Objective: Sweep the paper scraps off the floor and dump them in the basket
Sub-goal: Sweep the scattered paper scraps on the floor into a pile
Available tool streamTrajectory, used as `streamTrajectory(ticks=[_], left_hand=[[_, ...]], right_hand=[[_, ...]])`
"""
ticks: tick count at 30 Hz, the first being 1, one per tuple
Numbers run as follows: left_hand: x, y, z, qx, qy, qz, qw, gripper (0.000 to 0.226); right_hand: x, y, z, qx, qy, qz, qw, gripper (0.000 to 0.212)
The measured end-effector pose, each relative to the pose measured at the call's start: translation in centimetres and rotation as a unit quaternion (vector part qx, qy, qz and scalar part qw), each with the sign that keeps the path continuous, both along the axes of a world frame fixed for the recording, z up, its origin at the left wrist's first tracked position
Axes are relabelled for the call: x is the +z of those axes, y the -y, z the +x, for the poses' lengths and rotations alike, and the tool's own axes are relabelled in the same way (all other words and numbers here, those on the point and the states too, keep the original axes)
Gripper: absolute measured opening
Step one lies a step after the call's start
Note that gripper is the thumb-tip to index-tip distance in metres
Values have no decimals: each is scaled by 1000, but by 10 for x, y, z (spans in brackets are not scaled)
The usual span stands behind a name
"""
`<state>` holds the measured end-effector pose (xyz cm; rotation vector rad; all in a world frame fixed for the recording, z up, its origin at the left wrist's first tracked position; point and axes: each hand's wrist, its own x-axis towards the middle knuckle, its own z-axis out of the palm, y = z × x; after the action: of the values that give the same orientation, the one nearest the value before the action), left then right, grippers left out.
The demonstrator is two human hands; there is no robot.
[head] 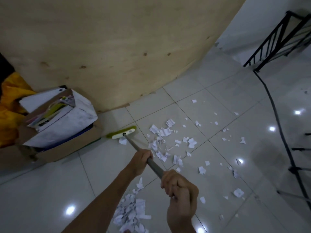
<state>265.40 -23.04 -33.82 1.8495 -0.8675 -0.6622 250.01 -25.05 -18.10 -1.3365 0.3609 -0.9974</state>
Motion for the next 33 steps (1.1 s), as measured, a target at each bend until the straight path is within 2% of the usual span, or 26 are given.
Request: streamTrajectory(ticks=[3,8,12,17,22,26,29,33], left_hand=[[10,-9,-48,13,-21,12,1000,43],[27,-24,-127,9,1,13,1000,35],[41,-30,-194,21,-52,9,998,36],[41,-39,-262,22,-56,-9,998,37],[35,-44,-303,48,27,-25,998,29],[24,-45,-297,5,114,-34,993,17],[22,-41,-284,-5,197,-70,978,28],[33,-37,-266,-21,269,-126,954,33]], right_hand=[[13,-4,-42,8,14,14,1000,46],[39,-12,-116,6,-1,23,1000,43],[57,-17,-180,7,-22,27,999,41],[75,-21,-244,4,-37,32,999,44],[84,-27,-286,24,-59,34,997,47],[86,-27,-293,35,-64,39,997,39],[92,-24,-287,46,-62,45,996,25],[103,-19,-270,50,-37,34,997,28]])
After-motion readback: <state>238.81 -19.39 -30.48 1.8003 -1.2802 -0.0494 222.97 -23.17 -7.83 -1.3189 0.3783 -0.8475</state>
